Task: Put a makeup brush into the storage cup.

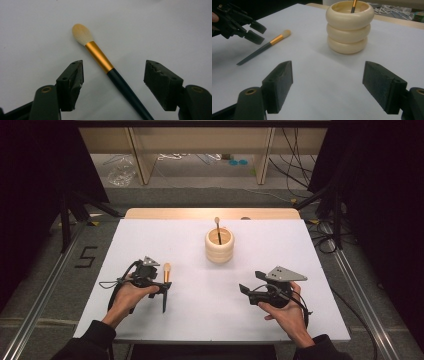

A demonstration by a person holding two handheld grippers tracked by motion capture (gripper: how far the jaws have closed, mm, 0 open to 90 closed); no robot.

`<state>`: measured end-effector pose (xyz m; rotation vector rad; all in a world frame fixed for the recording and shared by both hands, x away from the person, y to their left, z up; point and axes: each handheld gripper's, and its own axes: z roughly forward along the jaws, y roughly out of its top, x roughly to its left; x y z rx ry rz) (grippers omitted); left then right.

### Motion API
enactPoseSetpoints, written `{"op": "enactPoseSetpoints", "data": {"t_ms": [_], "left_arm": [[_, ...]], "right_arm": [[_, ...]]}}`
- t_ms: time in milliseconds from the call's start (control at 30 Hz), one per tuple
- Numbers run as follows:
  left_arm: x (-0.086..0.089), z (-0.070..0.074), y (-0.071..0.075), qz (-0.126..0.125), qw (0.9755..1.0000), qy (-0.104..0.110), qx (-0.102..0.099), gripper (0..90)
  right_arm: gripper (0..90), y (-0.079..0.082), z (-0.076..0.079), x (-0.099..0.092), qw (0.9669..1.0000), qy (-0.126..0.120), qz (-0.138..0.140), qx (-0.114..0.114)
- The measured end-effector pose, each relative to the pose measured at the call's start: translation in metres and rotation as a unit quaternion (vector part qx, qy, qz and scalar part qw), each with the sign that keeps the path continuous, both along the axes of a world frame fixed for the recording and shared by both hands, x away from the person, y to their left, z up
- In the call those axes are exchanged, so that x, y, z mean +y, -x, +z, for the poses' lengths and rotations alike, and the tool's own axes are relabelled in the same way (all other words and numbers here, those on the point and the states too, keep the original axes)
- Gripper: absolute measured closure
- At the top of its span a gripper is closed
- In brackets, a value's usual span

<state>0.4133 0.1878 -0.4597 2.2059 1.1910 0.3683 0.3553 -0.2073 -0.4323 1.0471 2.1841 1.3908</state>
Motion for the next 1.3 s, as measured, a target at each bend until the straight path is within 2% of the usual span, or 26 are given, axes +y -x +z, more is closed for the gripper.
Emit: {"op": "enactPoseSetpoints", "data": {"t_ms": [33,100,133,167,267,333,367,400,433,500,533,567,633,700,733,767,800,833,867,900,967,1033,1067,1167,1267,1300], "left_arm": [[0.0,0.0,-0.001,-0.007,0.9999,-0.009,0.003,34.0],[-0.001,0.0,-0.004,-0.004,0.9999,-0.012,0.004,34.9],[-0.001,-0.001,-0.005,-0.009,0.9998,-0.016,0.003,35.6],[-0.002,-0.002,-0.006,-0.009,0.9998,-0.012,0.013,36.6],[-0.005,-0.006,-0.008,-0.017,0.9993,-0.027,0.017,37.8],[-0.005,-0.006,-0.008,-0.015,0.9994,-0.025,0.017,38.4],[-0.006,-0.006,-0.009,-0.012,0.9995,-0.023,0.016,39.2],[-0.004,-0.006,-0.01,-0.017,0.9994,-0.026,0.015,39.8],[-0.004,-0.007,-0.011,-0.016,0.9995,-0.024,0.009,40.3],[-0.003,-0.008,-0.012,-0.017,0.9995,-0.021,0.015,41.2],[-0.003,-0.007,-0.013,-0.017,0.9993,-0.021,0.025,41.5],[-0.002,-0.007,-0.014,-0.02,0.999,-0.023,0.032,42.5],[-0.003,-0.008,-0.015,-0.026,0.9991,-0.028,0.022,43.1],[-0.004,-0.005,-0.016,-0.034,0.9982,-0.038,0.033,43.6],[-0.007,-0.007,-0.016,-0.028,0.999,-0.027,0.023,44.2],[-0.007,-0.007,-0.016,-0.033,0.9986,-0.031,0.029,44.6],[-0.007,-0.006,-0.017,-0.044,0.9972,-0.043,0.043,44.8],[-0.008,-0.006,-0.017,-0.043,0.9971,-0.047,0.041,45.1],[-0.009,-0.009,-0.017,-0.039,0.998,-0.038,0.032,45.3],[-0.009,-0.009,-0.017,-0.04,0.998,-0.038,0.032,45.8],[-0.008,-0.007,-0.018,-0.048,0.9966,-0.051,0.043,46.9],[-0.009,-0.009,-0.019,-0.046,0.9969,-0.052,0.037,47.9],[-0.008,-0.007,-0.021,-0.056,0.995,-0.063,0.053,49.7],[-0.009,-0.008,-0.022,-0.054,0.9952,-0.058,0.057,51.3],[-0.009,-0.009,-0.022,-0.068,0.9931,-0.073,0.062,53.9],[-0.01,-0.01,-0.022,-0.064,0.9936,-0.069,0.062,53.9]], "right_arm": [[25.3,0.0,0.0,0.0,1.0,0.002,-0.002,-0.003],[25.3,-0.001,-0.001,0.001,0.9999,-0.003,-0.001,-0.014],[25.4,0.0,-0.001,0.0,0.9999,0.0,-0.003,-0.012],[25.3,-0.001,-0.002,0.001,0.9999,-0.004,-0.002,-0.016],[25.3,-0.001,-0.002,0.0,0.9999,-0.004,-0.002,-0.015],[25.3,-0.001,-0.002,0.001,0.9999,-0.006,0.0,-0.015],[25.3,-0.001,-0.002,0.001,1.0,-0.009,0.002,-0.004],[25.3,0.0,-0.001,0.0,1.0,0.003,-0.002,-0.009],[25.3,0.001,0.0,0.0,1.0,0.008,-0.002,-0.003],[25.3,0.0,0.0,0.0,1.0,0.006,-0.003,-0.007],[25.3,0.0,0.0,0.0,1.0,0.005,-0.001,-0.003],[25.6,-0.001,-0.002,0.001,0.9999,-0.001,0.003,-0.011],[25.6,-0.001,-0.002,0.002,0.9999,0.0,0.005,-0.013],[25.6,-0.001,-0.002,0.002,0.9999,-0.001,0.006,-0.012],[25.6,-0.001,-0.002,0.002,0.9999,0.003,0.005,-0.01],[25.7,-0.001,-0.002,0.001,0.9999,0.003,0.005,-0.01],[25.6,-0.001,-0.002,0.002,0.9999,0.0,0.005,-0.012],[25.8,-0.001,-0.002,0.002,0.9999,-0.001,0.005,-0.012],[25.8,-0.001,-0.002,0.002,0.9999,-0.001,0.005,-0.012],[25.8,-0.001,-0.003,0.002,0.9999,-0.001,0.005,-0.012],[25.8,-0.001,-0.003,0.002,0.9999,-0.001,0.006,-0.013],[25.9,-0.001,-0.003,0.002,0.9999,-0.001,0.007,-0.012],[26.0,-0.001,-0.003,0.002,0.9999,-0.001,0.007,-0.011],[26.1,-0.001,-0.002,0.002,0.9999,0.004,0.007,-0.008],[26.2,-0.001,-0.003,0.002,0.9999,-0.001,0.007,-0.011],[26.2,-0.001,-0.003,0.002,0.9999,-0.001,0.007,-0.011]]}}
